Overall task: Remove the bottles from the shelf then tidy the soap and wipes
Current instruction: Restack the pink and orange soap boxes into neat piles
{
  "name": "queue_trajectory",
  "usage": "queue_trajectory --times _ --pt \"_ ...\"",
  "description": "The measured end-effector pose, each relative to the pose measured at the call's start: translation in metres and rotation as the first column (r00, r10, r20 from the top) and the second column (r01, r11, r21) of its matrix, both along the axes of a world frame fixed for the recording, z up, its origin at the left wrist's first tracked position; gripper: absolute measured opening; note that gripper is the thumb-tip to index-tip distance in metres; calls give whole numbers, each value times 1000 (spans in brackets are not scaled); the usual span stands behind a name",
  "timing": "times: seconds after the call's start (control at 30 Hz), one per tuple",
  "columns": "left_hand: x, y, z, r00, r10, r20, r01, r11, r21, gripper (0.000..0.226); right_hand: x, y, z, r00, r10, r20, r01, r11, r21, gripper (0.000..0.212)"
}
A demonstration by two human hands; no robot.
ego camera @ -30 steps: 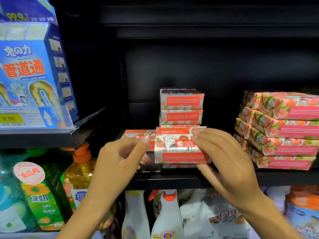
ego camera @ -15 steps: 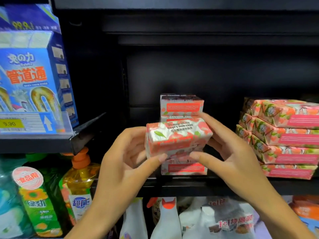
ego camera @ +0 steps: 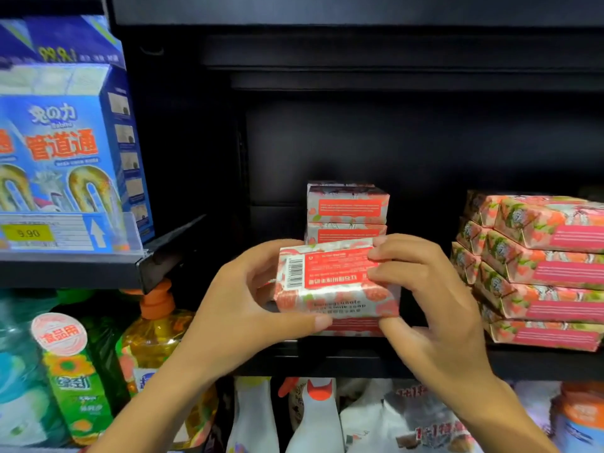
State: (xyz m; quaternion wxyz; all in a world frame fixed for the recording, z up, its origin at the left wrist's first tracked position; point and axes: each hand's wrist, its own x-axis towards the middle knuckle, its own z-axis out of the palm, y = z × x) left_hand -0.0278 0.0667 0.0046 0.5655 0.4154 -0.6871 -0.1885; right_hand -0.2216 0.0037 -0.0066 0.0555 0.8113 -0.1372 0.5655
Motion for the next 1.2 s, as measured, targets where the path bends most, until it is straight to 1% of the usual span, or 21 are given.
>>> queue_trajectory --times 0.07,0.1,0.13,0.17,0.2,0.23,0.3,0.33,0.4,0.47,0.5,0.57,0.63,0.67,0.73,0.8,0.87,0.93,1.1,1.17,1.2 --pt "0 1 0 999 27 23 -26 997 -71 65 -3 0 3 998 -8 -67 13 996 85 40" --pt "-1 2 -1 998 55 42 -50 992 -114 65 -5 1 4 995 10 -99 7 986 167 52" --pt "-1 2 -3 994 83 69 -71 985 -158 64 -7 2 6 991 58 -117 -23 960 280 68" --pt "-2 3 -4 990 104 95 -84 977 -196 64 -10 5 8 986 127 -112 -71 911 406 82" --pt "-2 2 -6 987 116 114 -89 971 -222 64 -11 8 11 978 192 -84 -122 849 515 90" --pt "-3 1 -8 984 124 127 -91 966 -242 63 -11 11 13 969 243 -43 -171 786 594 92" --pt "-4 -1 -11 975 156 158 -107 953 -283 61 -10 14 17 962 270 49 -231 702 673 80" --pt "-5 -2 -13 967 181 178 -121 945 -304 60 -9 15 19 966 252 64 -226 693 684 73" --pt "-6 -3 -15 957 214 198 -142 935 -325 57 -7 15 22 976 215 21 -177 739 650 58" --pt "-4 -3 -16 951 219 216 -139 932 -334 59 -6 17 23 978 208 6 -170 780 602 50" --pt "-2 -2 -16 943 227 244 -135 930 -342 64 -5 17 22 982 190 -5 -155 816 558 48" --pt "3 1 -16 935 214 283 -122 943 -310 81 -2 16 18 992 115 -54 -85 914 396 43" --pt "5 5 -13 956 175 233 -134 974 -185 93 4 15 13 994 77 -76 -56 970 238 36" --pt "5 7 -12 968 165 188 -144 982 -120 93 7 15 11 994 80 -73 -65 980 189 30" --pt "5 9 -11 986 135 93 -133 991 -34 83 12 14 9 994 96 -61 -87 987 135 28" --pt "6 10 -12 994 102 41 -101 995 -20 68 15 12 7 991 105 -78 -96 990 104 26" --pt "8 11 -13 995 100 17 -99 994 -34 62 18 9 2 990 94 -108 -84 992 93 25" --pt "12 12 -15 991 132 -13 -133 990 -53 64 16 7 -3 990 61 -129 -47 993 106 28" --pt "30 11 -20 943 313 -108 -322 944 -69 69 -7 4 -8 988 -76 -131 109 958 267 55" --pt "35 7 -22 922 364 -134 -375 925 -66 67 -19 4 -13 969 -160 -188 219 910 352 68" --pt "37 5 -23 911 387 -141 -398 915 -61 65 -24 4 -15 954 -192 -228 274 869 413 80"
